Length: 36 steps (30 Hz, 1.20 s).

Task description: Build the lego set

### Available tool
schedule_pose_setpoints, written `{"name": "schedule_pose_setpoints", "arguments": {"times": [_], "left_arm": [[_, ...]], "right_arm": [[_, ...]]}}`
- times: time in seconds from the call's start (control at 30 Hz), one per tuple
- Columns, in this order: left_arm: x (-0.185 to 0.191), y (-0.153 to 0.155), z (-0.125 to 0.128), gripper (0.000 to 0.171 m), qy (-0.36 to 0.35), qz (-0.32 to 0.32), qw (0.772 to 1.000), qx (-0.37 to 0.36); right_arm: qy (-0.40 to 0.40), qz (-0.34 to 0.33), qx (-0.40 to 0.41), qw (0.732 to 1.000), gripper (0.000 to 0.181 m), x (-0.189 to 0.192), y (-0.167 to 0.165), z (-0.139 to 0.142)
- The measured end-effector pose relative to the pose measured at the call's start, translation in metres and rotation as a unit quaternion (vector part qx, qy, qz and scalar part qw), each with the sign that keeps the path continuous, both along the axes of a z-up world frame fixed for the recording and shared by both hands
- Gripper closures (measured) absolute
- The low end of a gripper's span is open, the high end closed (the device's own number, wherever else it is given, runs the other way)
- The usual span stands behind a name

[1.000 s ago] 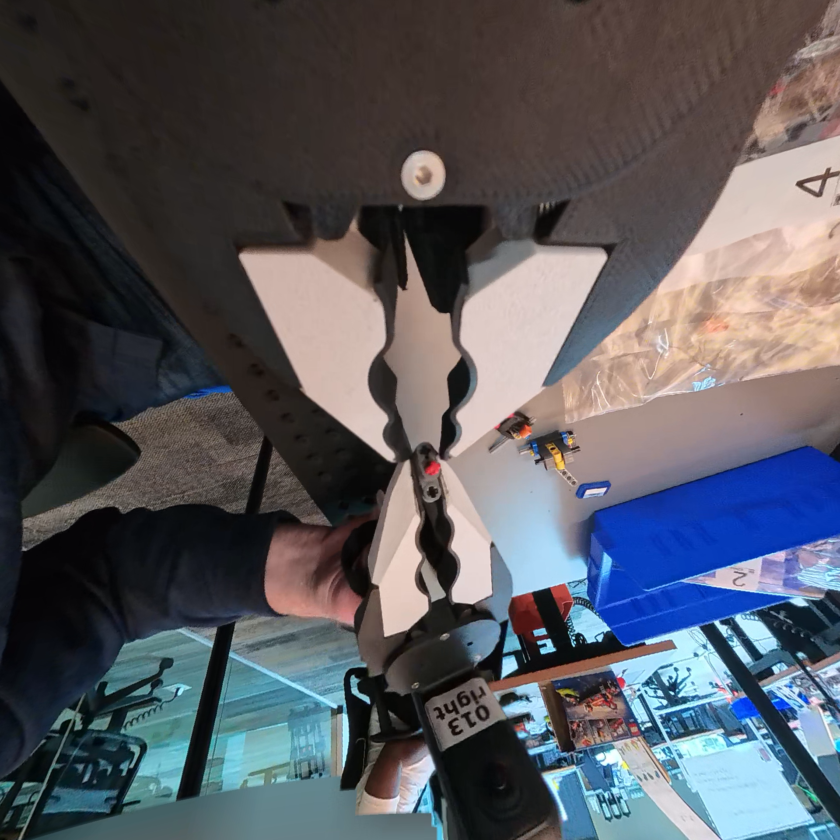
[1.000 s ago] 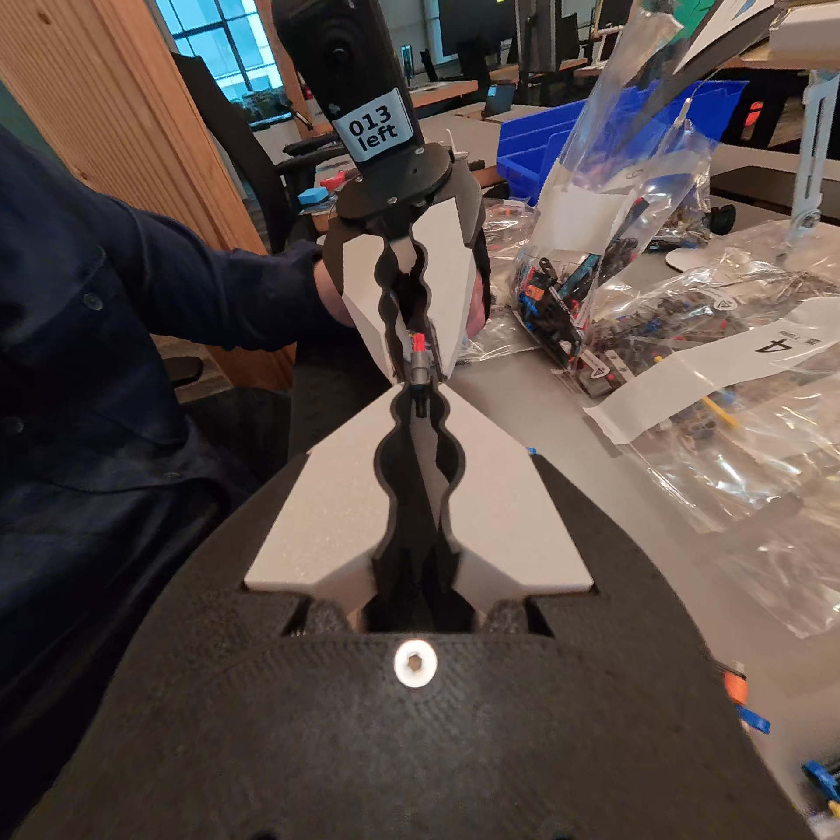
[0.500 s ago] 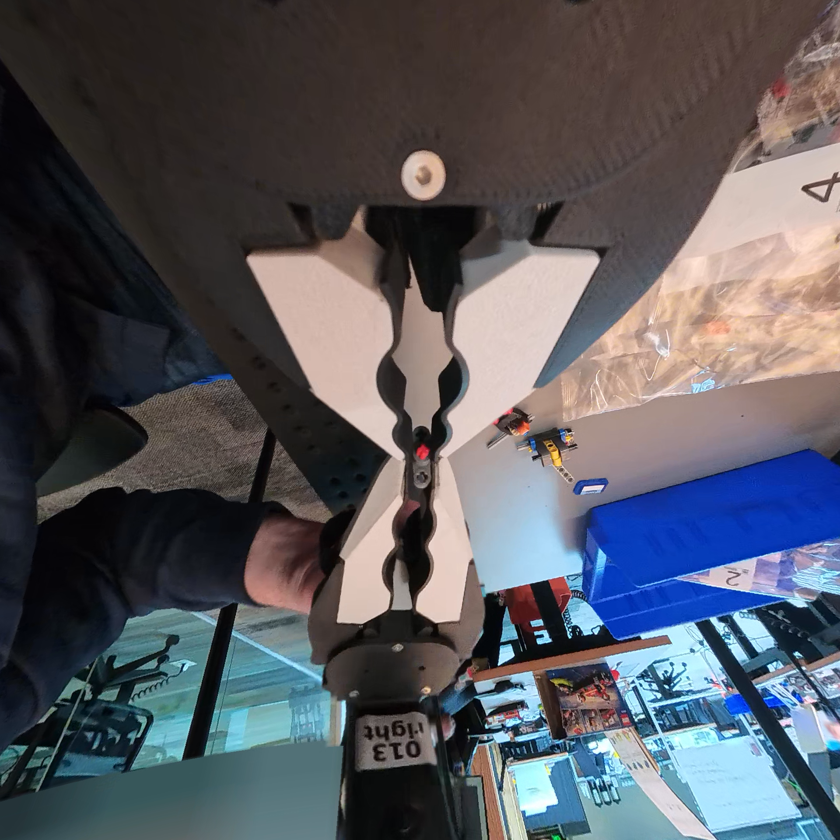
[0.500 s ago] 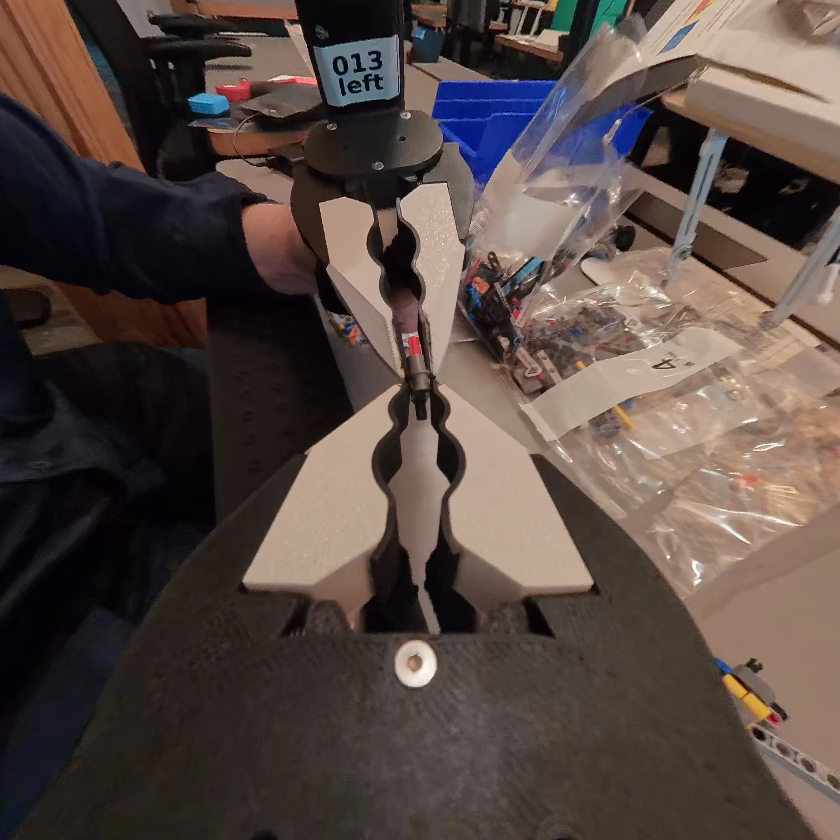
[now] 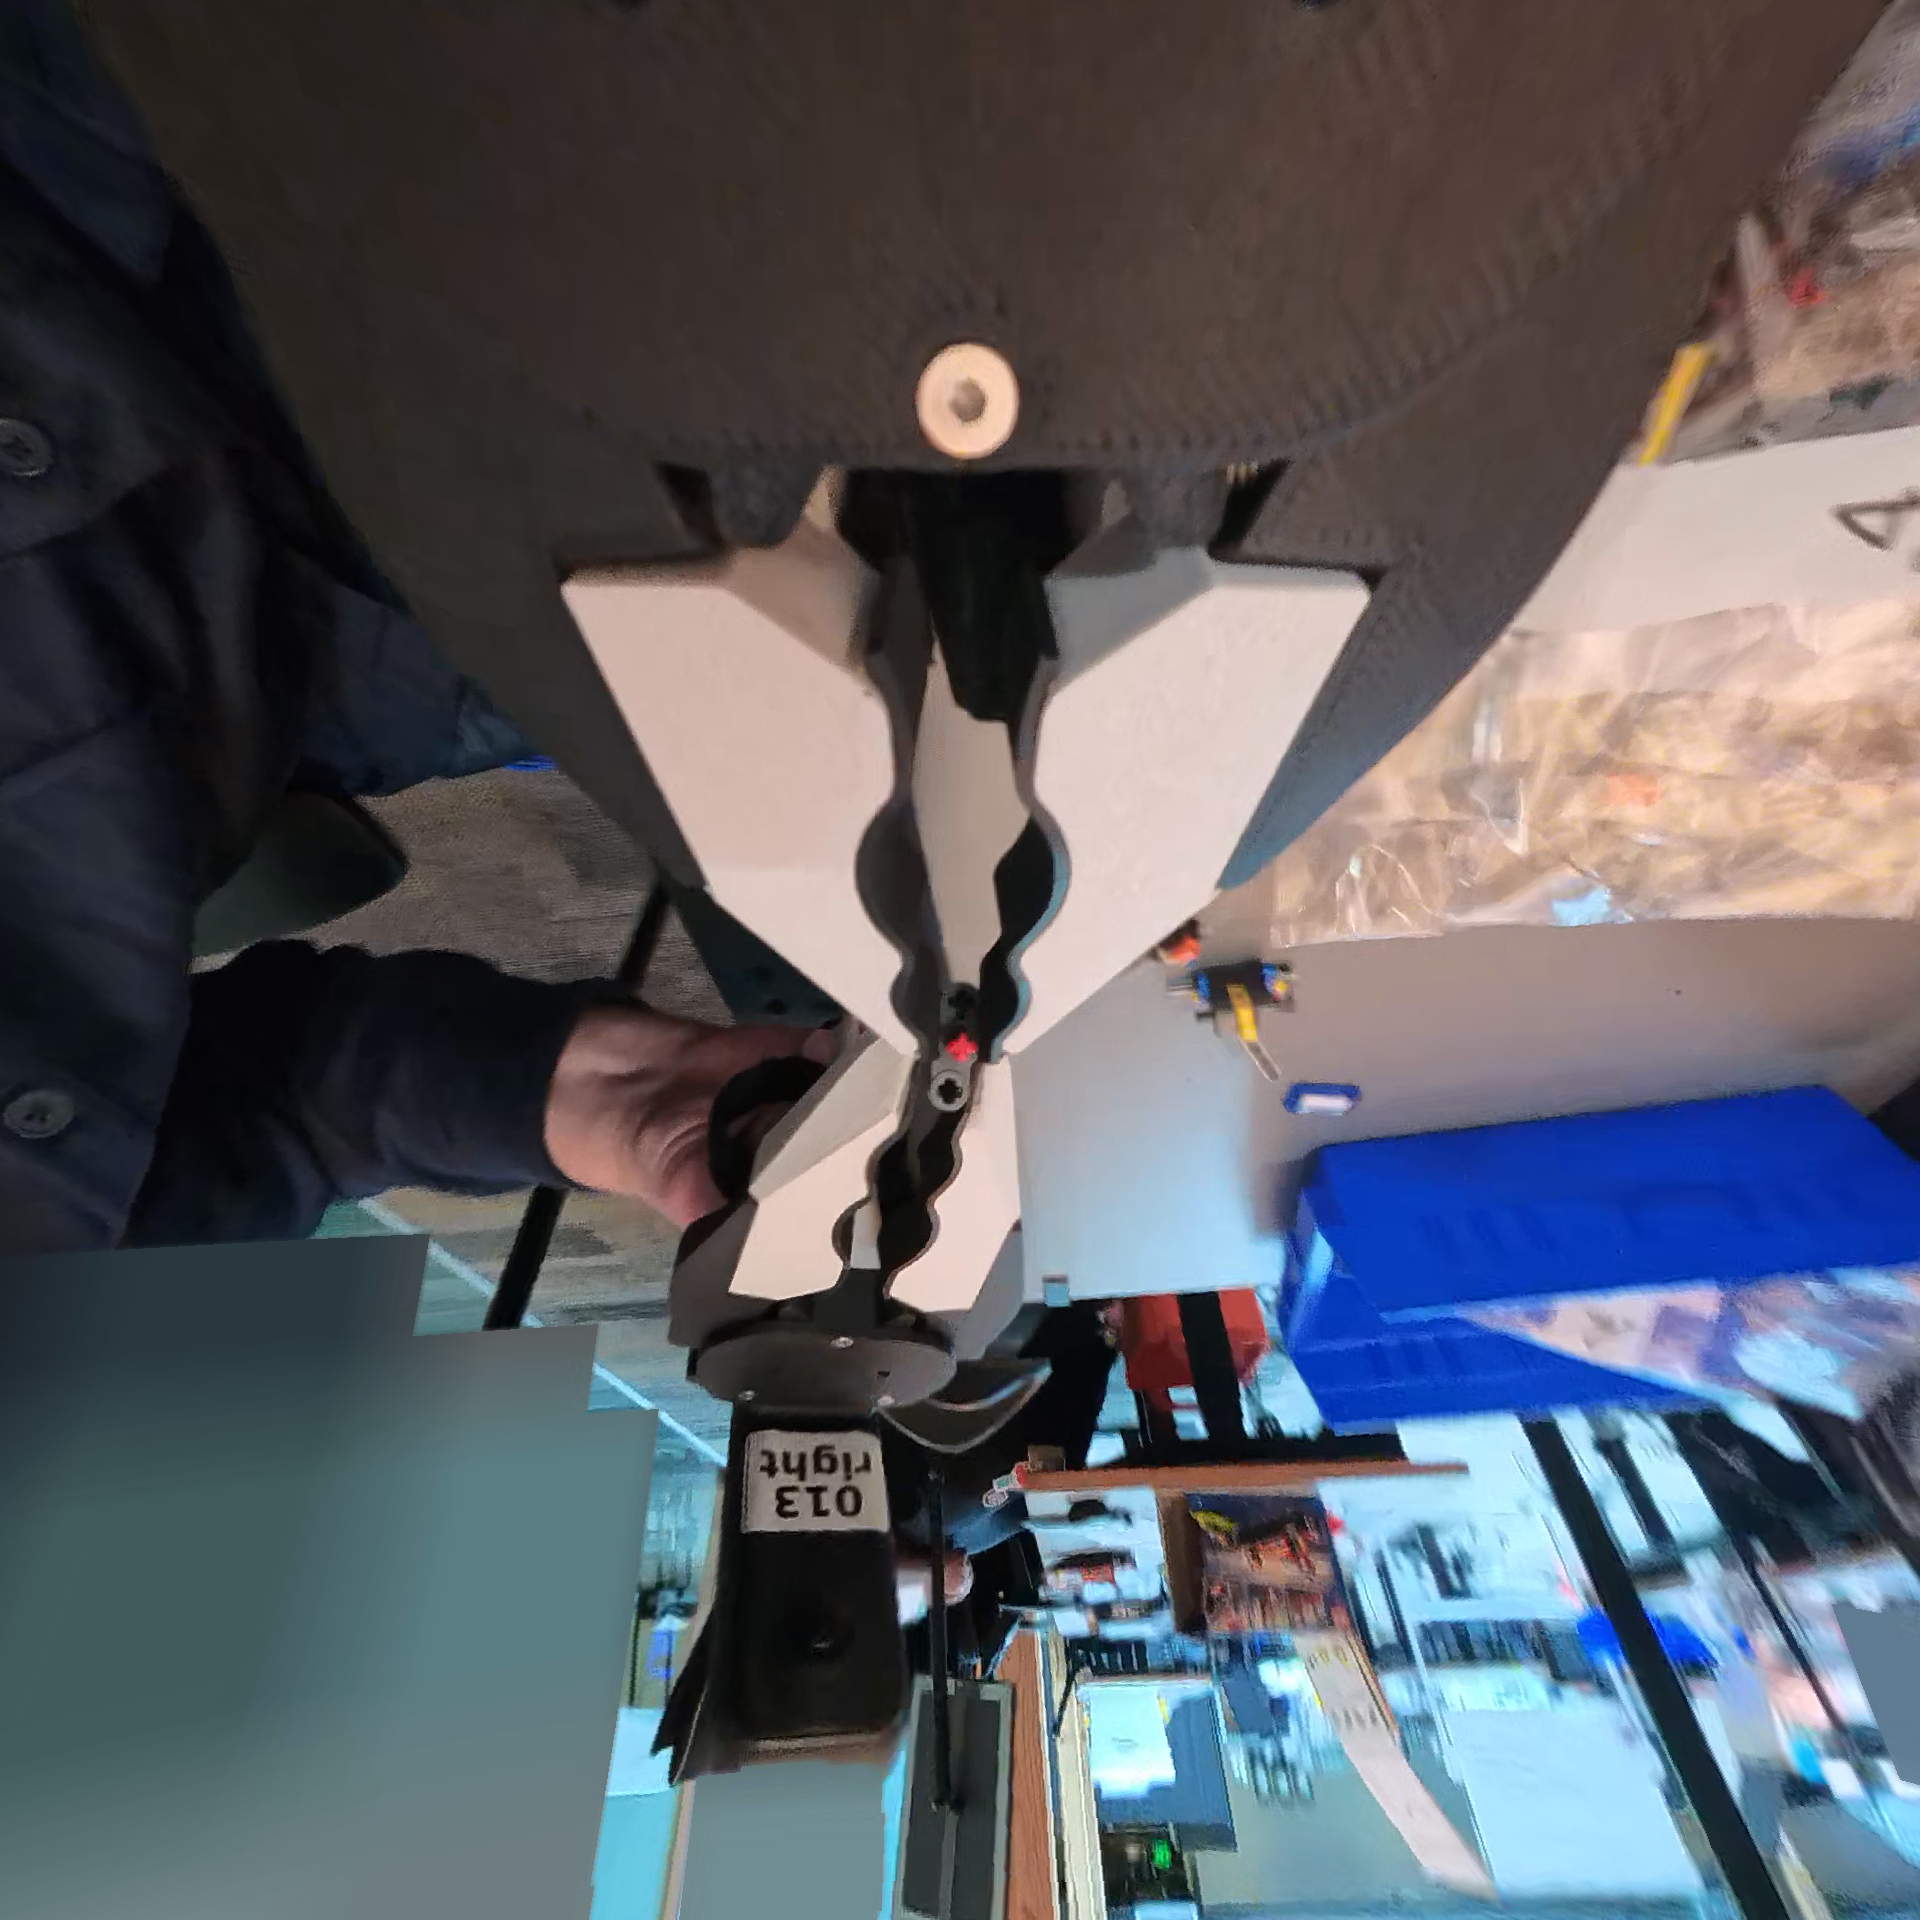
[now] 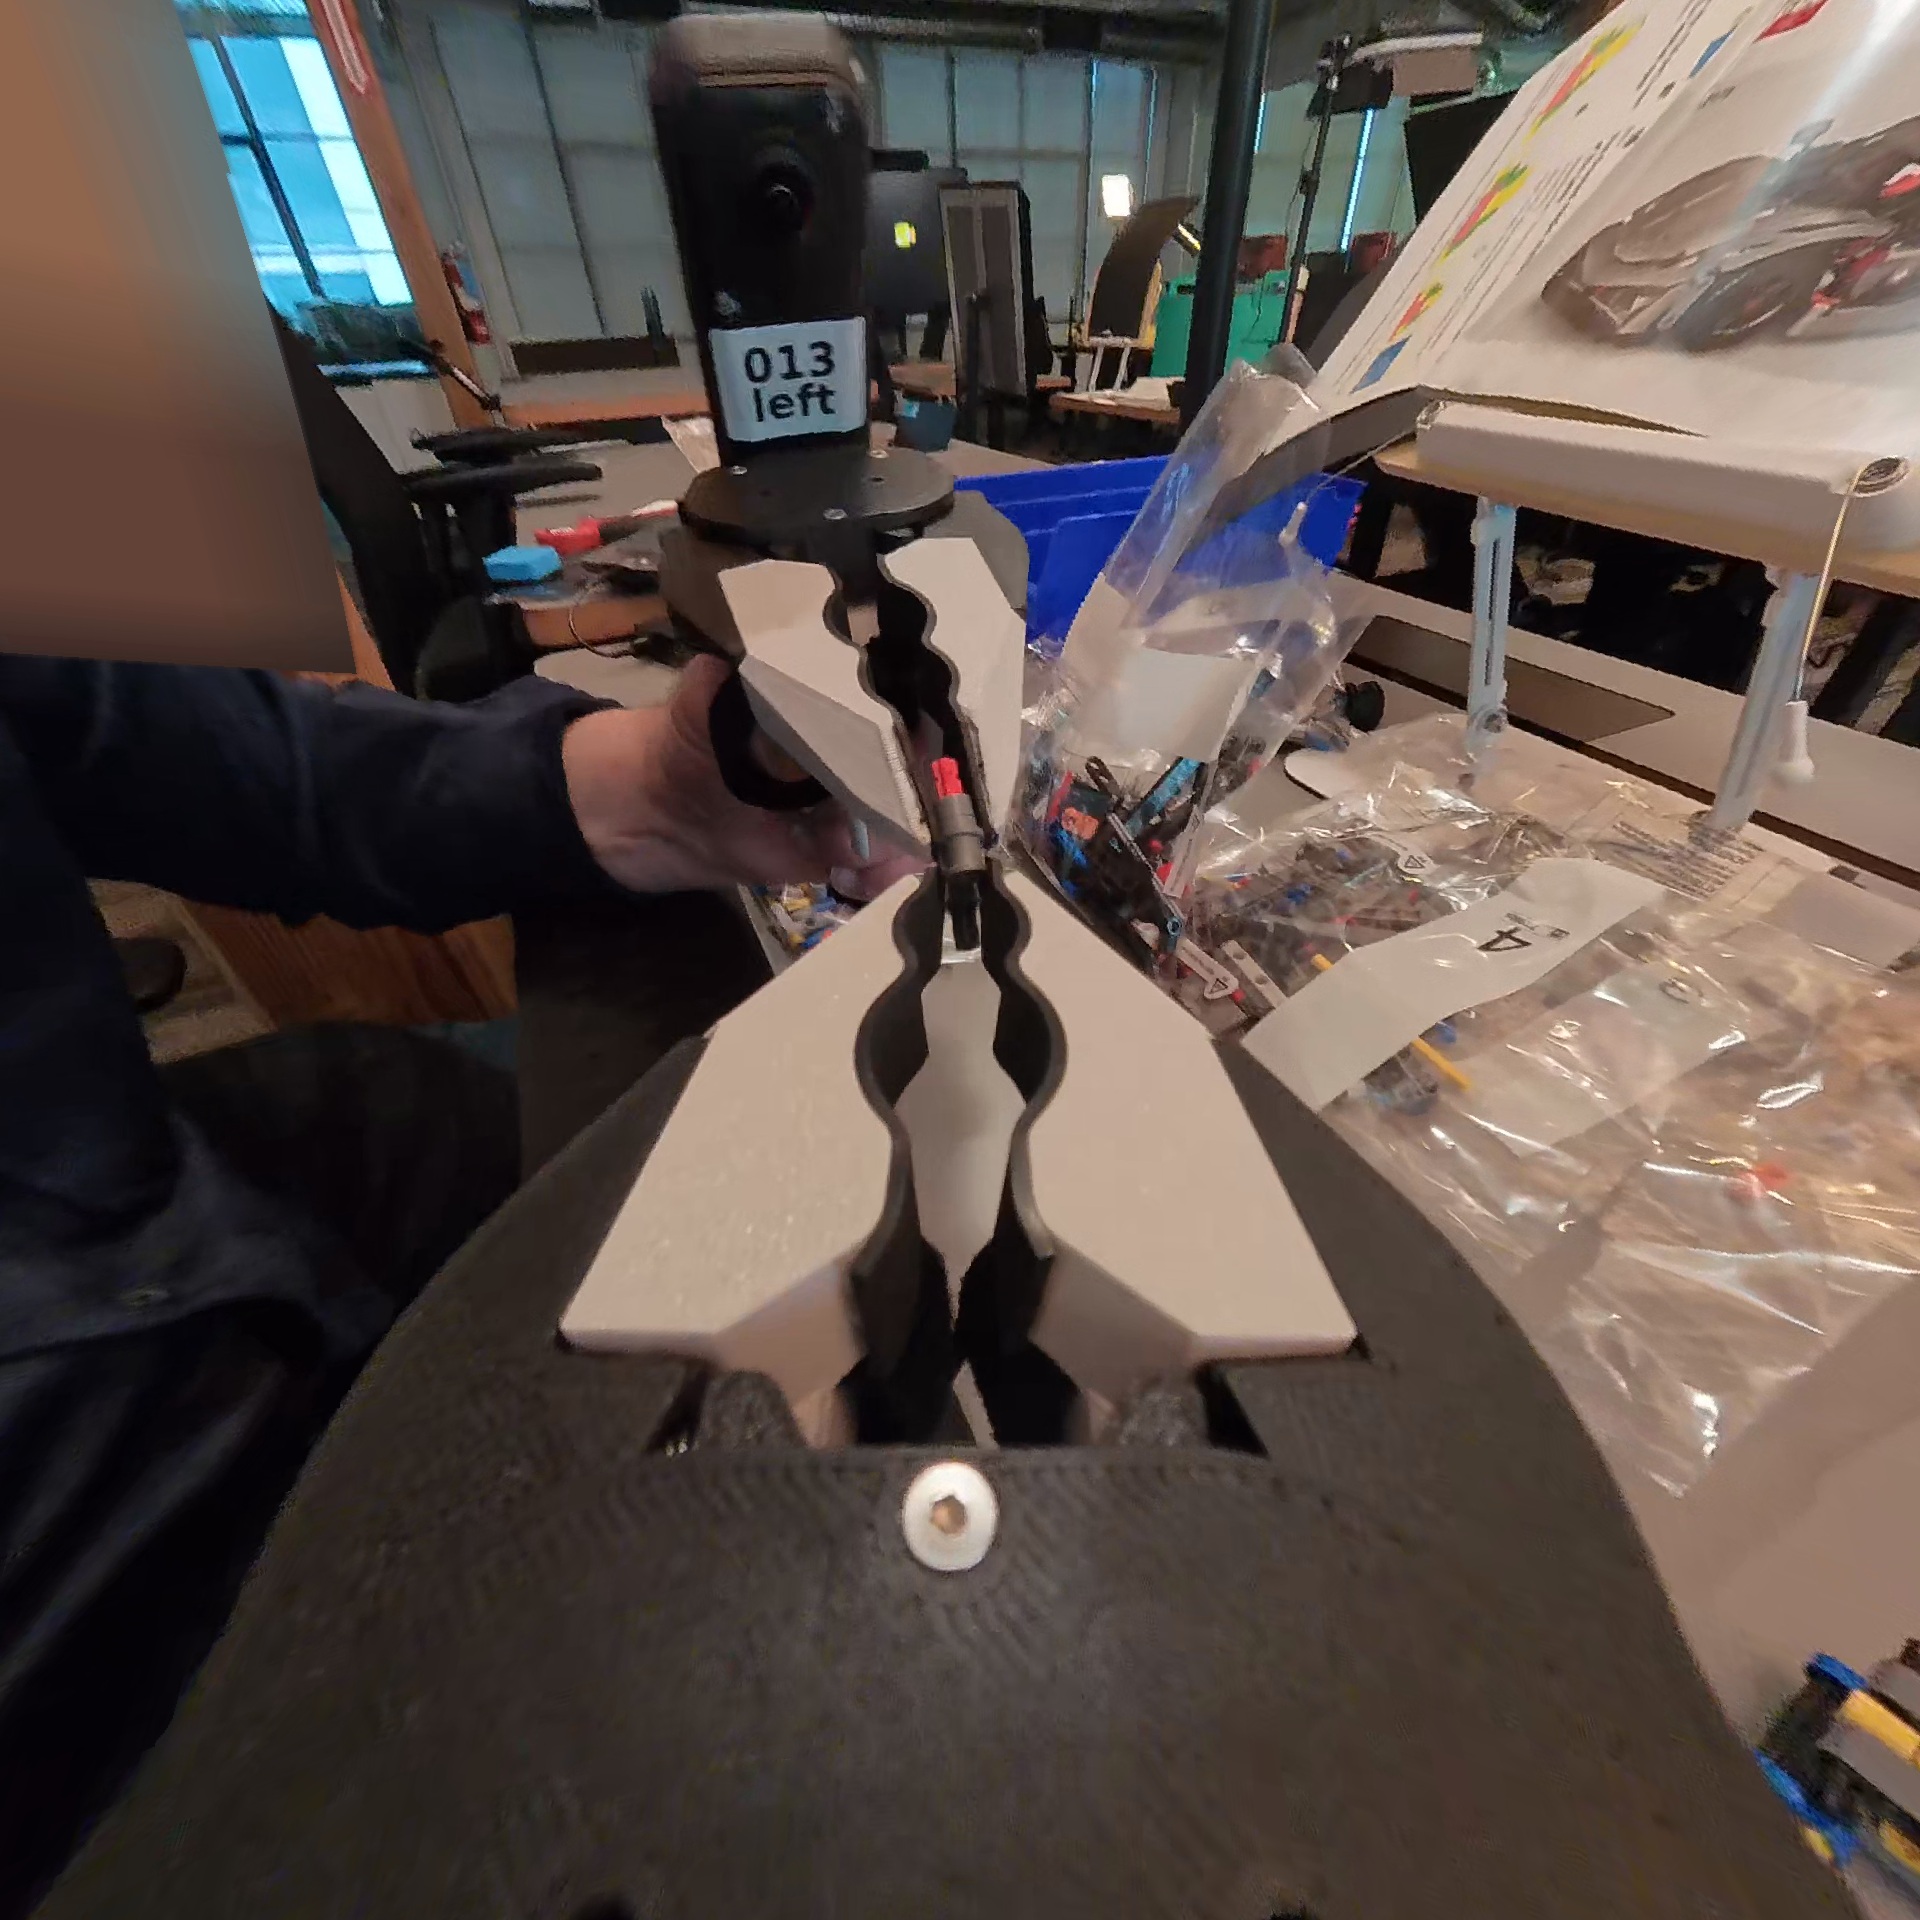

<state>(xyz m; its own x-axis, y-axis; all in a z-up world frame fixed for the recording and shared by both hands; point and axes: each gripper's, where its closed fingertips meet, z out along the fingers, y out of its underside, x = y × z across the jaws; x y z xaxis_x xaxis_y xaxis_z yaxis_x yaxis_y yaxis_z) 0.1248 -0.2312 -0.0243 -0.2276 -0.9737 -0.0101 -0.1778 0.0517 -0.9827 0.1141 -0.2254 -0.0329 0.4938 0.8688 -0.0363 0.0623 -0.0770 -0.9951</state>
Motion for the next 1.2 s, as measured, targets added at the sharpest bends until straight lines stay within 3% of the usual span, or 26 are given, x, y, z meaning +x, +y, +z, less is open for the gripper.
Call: {"name": "schedule_pose_setpoints", "arguments": {"times": [0.1, 0.37, 0.47, 0.73, 0.87, 0.97, 1.07, 1.2], "left_arm": [[0.0, 0.002, -0.004, 0.164, 0.029, -0.005, 0.999, -0.043], [0.001, 0.002, -0.008, 0.164, 0.004, -0.007, 1.0, 0.019], [0.002, 0.001, -0.018, 0.164, -0.001, -0.006, 0.994, 0.108], [-0.001, 0.002, -0.043, 0.164, 0.049, 0.0, 0.985, 0.164], [-0.002, 0.007, -0.04, 0.164, 0.042, 0.019, 0.982, 0.184], [-0.006, 0.015, -0.027, 0.165, 0.012, 0.037, 0.988, 0.15], [-0.008, 0.021, -0.024, 0.165, 0.001, 0.05, 0.989, 0.139], [-0.003, 0.019, -0.034, 0.164, 0.015, 0.049, 0.988, 0.146]], "right_arm": [[0.003, -0.002, -0.008, 1.0, 0.177, 0.0, 0.002, -0.003], [-0.044, -0.016, -0.004, 0.999, 0.176, 0.002, 0.004, -0.008], [-0.104, -0.033, 0.005, 0.994, 0.175, 0.003, 0.004, -0.017], [-0.272, -0.112, 0.053, 0.954, 0.175, 0.004, 0.006, -0.041], [-0.256, -0.116, 0.042, 0.959, 0.175, 0.008, 0.008, -0.04], [-0.242, -0.124, 0.042, 0.961, 0.17, 0.017, 0.008, -0.034], [-0.233, -0.144, 0.025, 0.961, 0.149, 0.034, 0.014, -0.032], [-0.156, -0.098, 0.045, 0.982, 0.123, 0.024, 0.005, 0.003]]}}
